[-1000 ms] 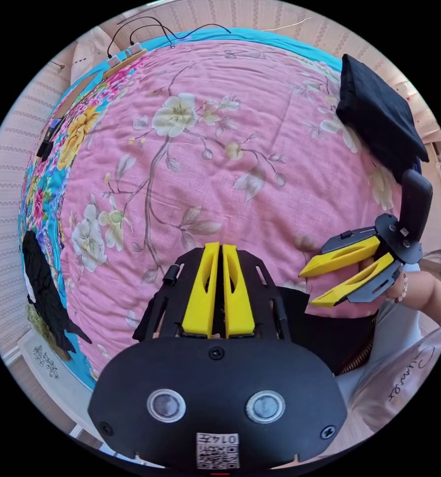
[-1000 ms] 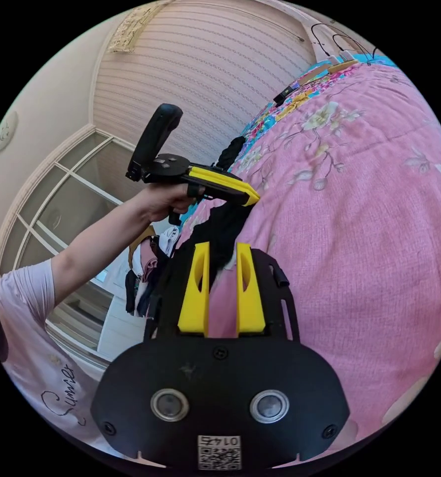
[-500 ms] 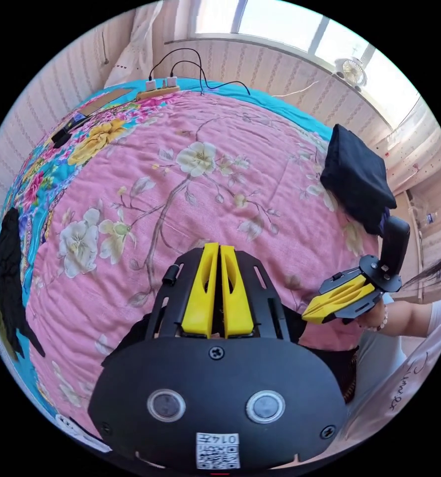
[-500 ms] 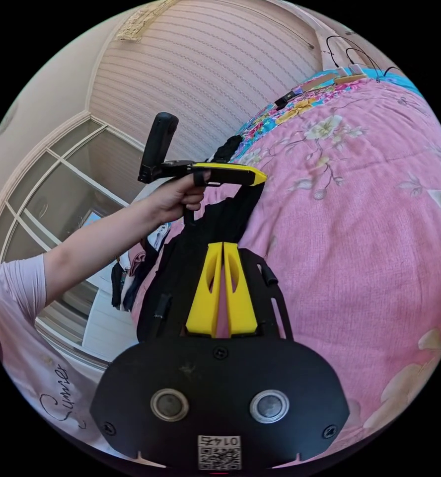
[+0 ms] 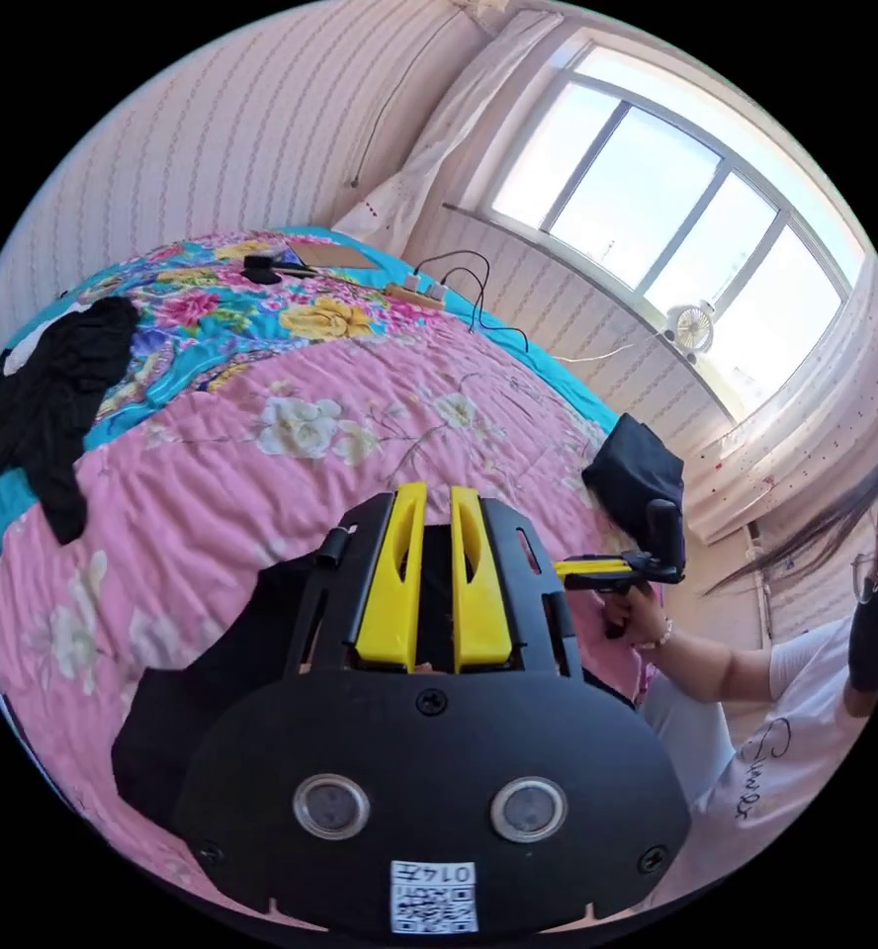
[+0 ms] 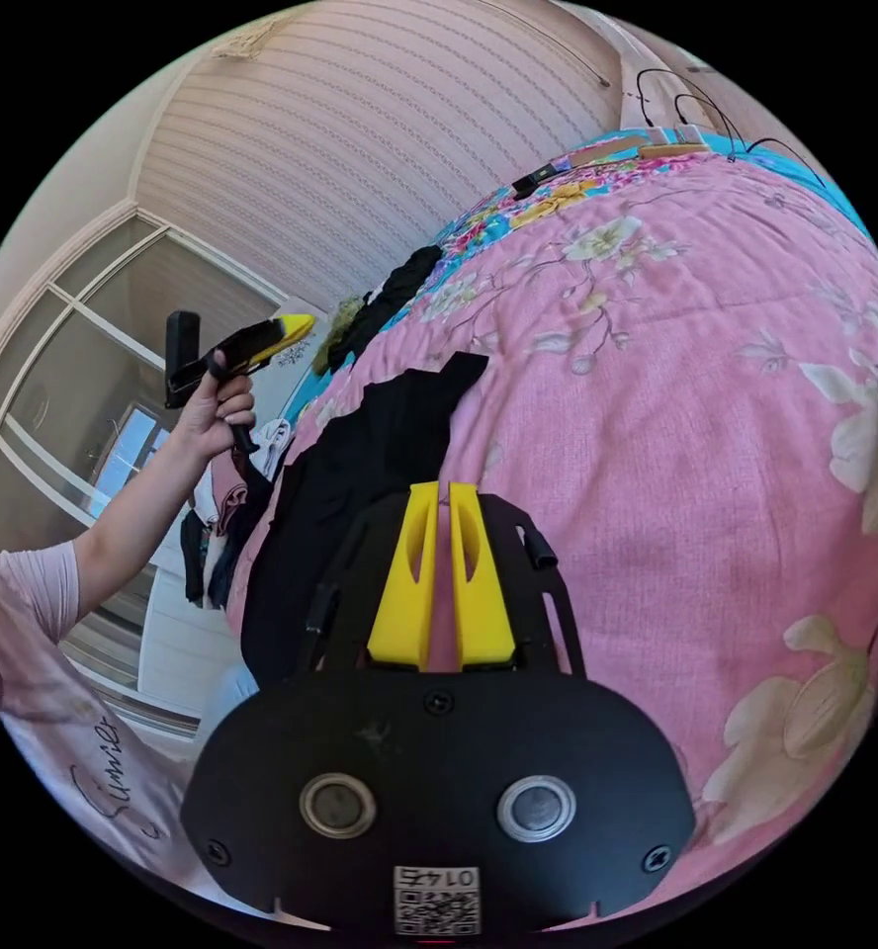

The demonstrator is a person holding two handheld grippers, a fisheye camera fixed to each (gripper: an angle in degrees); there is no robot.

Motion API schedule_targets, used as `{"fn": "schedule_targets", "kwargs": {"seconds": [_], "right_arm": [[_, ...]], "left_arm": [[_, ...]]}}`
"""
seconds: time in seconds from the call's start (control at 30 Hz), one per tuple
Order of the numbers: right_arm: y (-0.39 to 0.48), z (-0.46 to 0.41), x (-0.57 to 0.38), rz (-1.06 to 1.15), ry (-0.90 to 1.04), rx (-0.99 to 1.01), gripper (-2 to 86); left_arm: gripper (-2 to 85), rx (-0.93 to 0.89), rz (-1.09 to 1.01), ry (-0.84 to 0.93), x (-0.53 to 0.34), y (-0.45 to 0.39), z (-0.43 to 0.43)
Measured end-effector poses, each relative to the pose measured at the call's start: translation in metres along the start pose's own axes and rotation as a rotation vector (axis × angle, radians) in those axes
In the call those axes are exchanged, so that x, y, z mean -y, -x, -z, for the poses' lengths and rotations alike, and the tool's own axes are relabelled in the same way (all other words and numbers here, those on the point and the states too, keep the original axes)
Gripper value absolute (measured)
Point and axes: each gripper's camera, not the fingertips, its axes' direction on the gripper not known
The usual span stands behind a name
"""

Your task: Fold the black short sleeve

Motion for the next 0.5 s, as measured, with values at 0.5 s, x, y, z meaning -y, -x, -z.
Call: {"fn": "schedule_targets", "kwargs": {"seconds": [0.5], "right_arm": [[0.309, -0.235, 0.084, 0.494, 0.406, 0.002, 0.8]], "left_arm": [[0.6, 0.339, 0.506, -0.186, -0.314, 0.111, 0.241]]}}
